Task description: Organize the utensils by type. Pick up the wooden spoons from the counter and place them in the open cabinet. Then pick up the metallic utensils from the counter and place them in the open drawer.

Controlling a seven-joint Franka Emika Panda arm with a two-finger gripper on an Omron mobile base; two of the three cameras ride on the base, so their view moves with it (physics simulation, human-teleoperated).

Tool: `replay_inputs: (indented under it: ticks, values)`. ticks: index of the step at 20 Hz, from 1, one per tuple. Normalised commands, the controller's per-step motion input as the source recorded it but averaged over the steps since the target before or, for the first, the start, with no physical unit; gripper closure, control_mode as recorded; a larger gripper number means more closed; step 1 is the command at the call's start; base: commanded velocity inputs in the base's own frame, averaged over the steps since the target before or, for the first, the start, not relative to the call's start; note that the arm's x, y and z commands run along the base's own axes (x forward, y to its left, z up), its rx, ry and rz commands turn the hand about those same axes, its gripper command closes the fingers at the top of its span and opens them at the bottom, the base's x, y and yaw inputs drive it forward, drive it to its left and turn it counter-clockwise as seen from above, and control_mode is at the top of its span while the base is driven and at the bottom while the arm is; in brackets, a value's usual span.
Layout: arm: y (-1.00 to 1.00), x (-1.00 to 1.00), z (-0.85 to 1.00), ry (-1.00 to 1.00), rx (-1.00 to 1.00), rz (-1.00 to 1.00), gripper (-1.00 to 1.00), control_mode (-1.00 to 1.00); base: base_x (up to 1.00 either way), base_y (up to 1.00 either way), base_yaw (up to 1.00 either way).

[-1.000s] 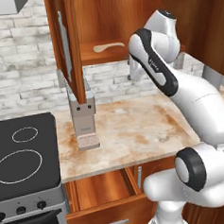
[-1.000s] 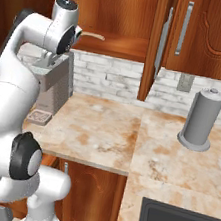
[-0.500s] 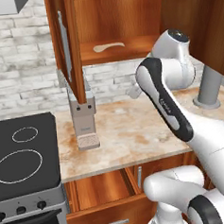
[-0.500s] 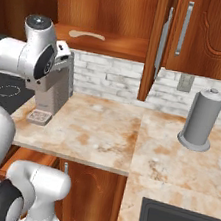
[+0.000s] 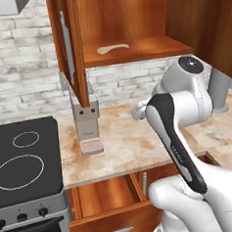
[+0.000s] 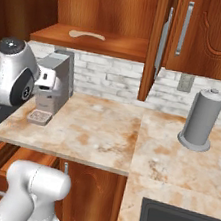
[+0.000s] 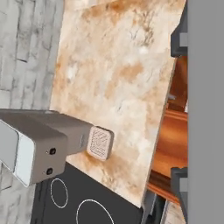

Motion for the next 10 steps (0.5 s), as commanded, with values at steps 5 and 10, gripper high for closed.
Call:
replay_inputs:
  ticks: [5, 10]
  values:
    - [-0.06, -0.38, -0.32, 0.13, 0.14, -0.32, -1.0, -1.0, 0.0, 0.0, 0.0]
    - [-0.05, -0.34, -0.39, 0.15, 0.07, -0.26, -1.0, -1.0, 0.0, 0.0, 0.0]
